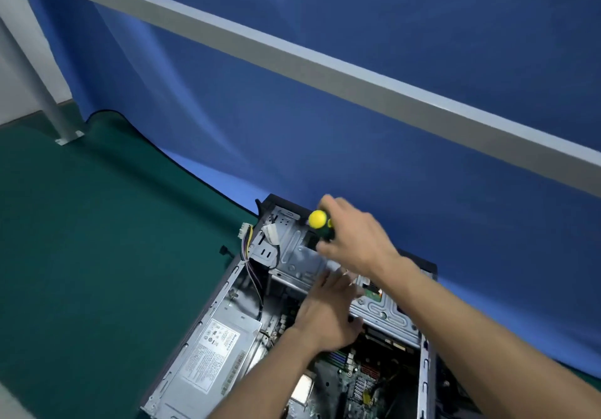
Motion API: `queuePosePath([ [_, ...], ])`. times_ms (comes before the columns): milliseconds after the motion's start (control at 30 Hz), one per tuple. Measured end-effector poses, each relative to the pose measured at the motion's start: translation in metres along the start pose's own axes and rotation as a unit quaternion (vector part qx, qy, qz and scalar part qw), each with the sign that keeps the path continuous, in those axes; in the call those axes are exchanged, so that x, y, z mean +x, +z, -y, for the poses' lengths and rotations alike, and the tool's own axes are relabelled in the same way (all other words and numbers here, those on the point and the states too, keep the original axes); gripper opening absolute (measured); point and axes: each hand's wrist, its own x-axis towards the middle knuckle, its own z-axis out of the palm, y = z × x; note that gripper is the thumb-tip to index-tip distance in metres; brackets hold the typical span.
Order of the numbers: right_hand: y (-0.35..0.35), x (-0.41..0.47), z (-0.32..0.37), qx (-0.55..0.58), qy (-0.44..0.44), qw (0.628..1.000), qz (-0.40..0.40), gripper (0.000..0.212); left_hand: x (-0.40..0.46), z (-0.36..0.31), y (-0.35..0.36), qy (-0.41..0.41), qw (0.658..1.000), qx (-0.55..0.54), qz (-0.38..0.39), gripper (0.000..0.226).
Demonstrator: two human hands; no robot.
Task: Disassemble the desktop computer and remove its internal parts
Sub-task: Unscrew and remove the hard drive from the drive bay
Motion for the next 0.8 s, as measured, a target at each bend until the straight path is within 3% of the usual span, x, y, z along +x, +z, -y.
queuePosePath([
  [267, -0.045, -0.054, -0.036, 0.120, 0.159, 0.961, -0.190, 0.039, 0.004, -0.007, -0.009, -0.053, 0.984, -0.171, -0.028, 0.026],
  [433, -0.037, -0.078, -0.043, 0.191, 0.229, 0.931, -0.211, 0.032, 0.006, -0.001, 0.002, -0.080, 0.980, -0.181, -0.026, 0.028],
  [800, -0.022, -0.094, -0.044, 0.205, 0.234, 0.914, -0.262, 0.031, 0.011, 0.002, 0.008, -0.075, 0.980, -0.184, -0.026, 0.020],
])
